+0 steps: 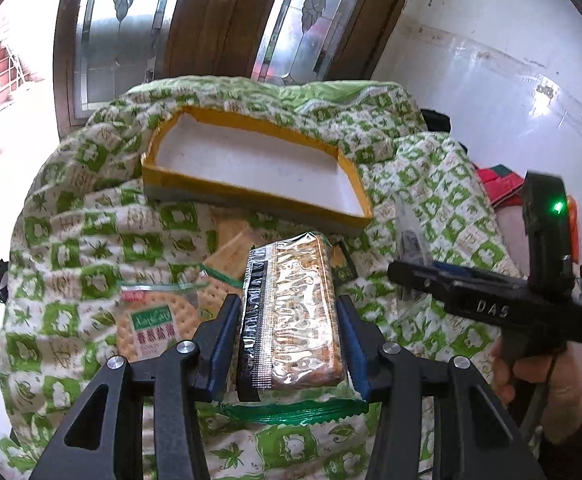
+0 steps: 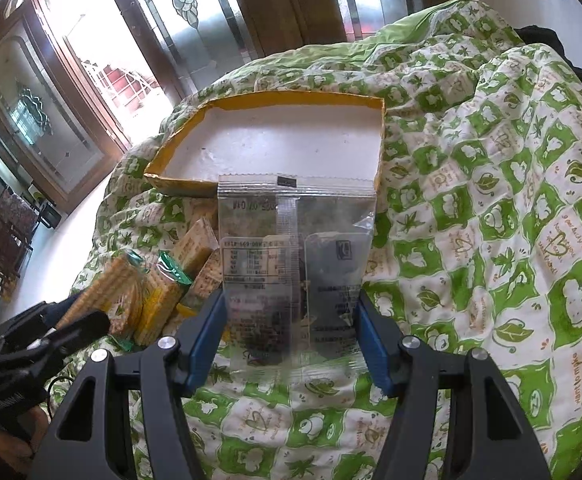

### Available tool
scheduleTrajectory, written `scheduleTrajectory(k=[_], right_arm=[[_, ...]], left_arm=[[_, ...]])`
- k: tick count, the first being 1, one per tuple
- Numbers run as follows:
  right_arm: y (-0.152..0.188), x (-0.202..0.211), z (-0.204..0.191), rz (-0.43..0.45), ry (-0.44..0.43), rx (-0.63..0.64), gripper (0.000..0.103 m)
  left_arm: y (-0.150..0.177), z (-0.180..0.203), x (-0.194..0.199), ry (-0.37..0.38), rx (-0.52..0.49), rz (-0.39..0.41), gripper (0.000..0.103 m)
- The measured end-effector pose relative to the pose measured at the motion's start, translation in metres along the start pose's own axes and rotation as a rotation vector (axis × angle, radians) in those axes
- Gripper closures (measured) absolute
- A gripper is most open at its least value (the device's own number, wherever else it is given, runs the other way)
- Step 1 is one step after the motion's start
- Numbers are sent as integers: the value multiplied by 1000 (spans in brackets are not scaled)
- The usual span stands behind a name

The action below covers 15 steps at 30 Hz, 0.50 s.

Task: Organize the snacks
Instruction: 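Lift the clear bag with the right tool while the left tool carries the cracker pack to the tray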

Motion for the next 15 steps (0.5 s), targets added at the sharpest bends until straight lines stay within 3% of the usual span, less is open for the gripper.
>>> scheduleTrajectory(k=[8,15], right_arm=[[-8,7,0,13,-20,9,41],[-20,6,-3,1,-15,39,41]], left_arm=[[-18,3,0,16,30,13,52],[-32,23,-2,18,-10,27,52]])
Point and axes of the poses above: each gripper's, at about its wrist camera, not at the fingertips, and x roughly against the way its jaws point, z to its right, y to its underside, the point moved 1 cm from there along -x, roughly the way its jaws point, and after that the axes turned 8 degrees about y, right-handed, at the moved point
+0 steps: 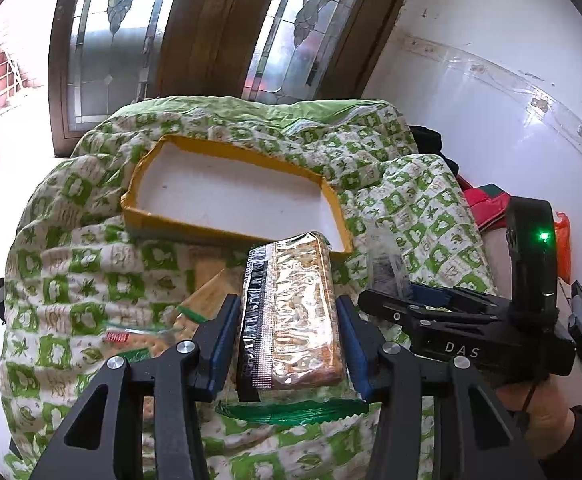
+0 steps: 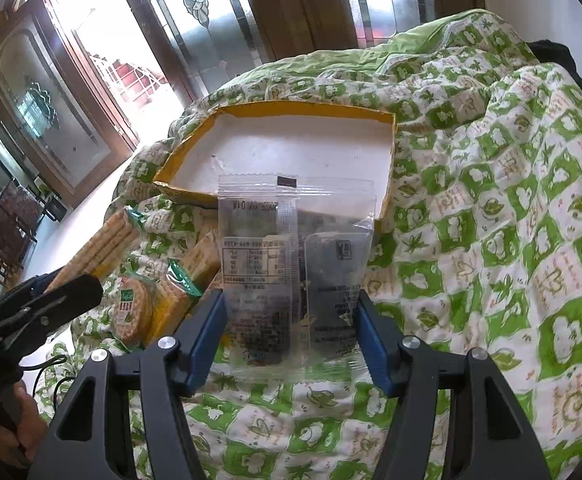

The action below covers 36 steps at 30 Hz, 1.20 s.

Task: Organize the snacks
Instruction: 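Lift the clear bag with the right tool while the left tool carries the cracker pack to the tray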

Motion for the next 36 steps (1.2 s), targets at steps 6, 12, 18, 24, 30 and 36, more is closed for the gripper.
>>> scheduleTrajectory(k=[6,12,18,24,30,36], right_arm=[[-12,8,4,28,-15,-25,41],[-26,8,4,45,-29,-28,41],[-35,3,4,42,-53,-36,41],[-41,-4,8,33,-57,-41,41],[-55,-17,11,5,-80,-55,41],[-85,-38,21,-29,-95,-100,41]], left_arm=[[-14,1,-5,-4,-21,0,52],[-22,-8,-11,-15,-26,-10,52],[-28,-26,-13,10,8,-5,52],[-38,-39,-19,7,27,-10,52],[-54,-43,-33,-14,6,-19,52],[-78,-52,-58,-43,-4,-32,52]])
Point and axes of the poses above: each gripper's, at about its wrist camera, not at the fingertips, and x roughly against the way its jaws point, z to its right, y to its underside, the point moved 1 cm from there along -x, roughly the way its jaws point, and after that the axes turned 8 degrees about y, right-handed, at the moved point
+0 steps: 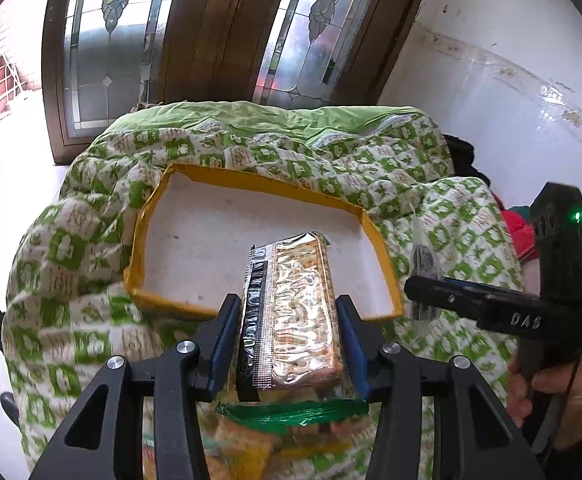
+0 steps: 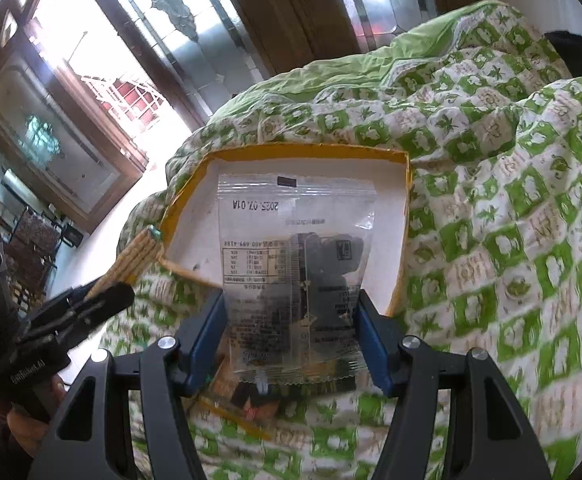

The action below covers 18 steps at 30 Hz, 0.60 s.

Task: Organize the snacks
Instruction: 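Lift the clear bag with the right tool while the left tool carries the cracker pack to the tray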

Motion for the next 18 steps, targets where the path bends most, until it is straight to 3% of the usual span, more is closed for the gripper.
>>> scheduleTrajectory(k=[9,16,18], right_arm=[[-34,-55,9,-67,-33,-89,41],[-29,-98,18,-161,28,-94,41],[-29,-105,22,-173,84,-72,41]], left_arm=[[-26,-28,-43,-54,12,-39,52],[-26,-57,-68,-95,52,-81,52],[-21,-62,-72,-104,67,-93,52]])
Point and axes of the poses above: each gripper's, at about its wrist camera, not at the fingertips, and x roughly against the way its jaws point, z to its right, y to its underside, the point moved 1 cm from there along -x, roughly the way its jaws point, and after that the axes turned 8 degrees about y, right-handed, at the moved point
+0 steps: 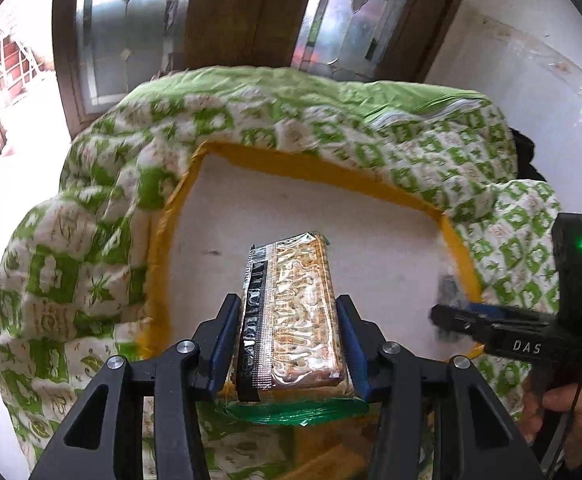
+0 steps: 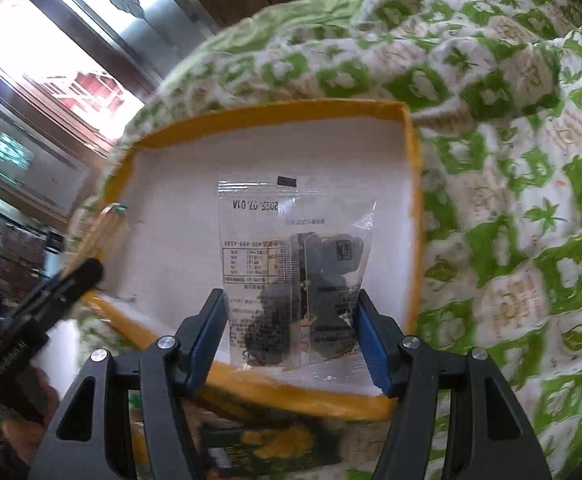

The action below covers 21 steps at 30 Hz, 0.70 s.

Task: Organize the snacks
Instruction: 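Lift the clear bag with the right tool while the left tool carries the cracker pack to the tray, then lower both packs into the tray and open both tools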

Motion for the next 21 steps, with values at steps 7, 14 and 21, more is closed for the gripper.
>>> scheduleTrajectory(k=[7,14,21], right_arm=[[-15,-2,13,45,183,66,41],[-24,4,12,50,99,47,41],[-40,-10,-23,17,79,105,41]], left_arm=[[16,1,0,-6,3,-3,52],[-4,18,-7,-11,-32,6,52],[-25,9,-31,-76,-35,2,52]])
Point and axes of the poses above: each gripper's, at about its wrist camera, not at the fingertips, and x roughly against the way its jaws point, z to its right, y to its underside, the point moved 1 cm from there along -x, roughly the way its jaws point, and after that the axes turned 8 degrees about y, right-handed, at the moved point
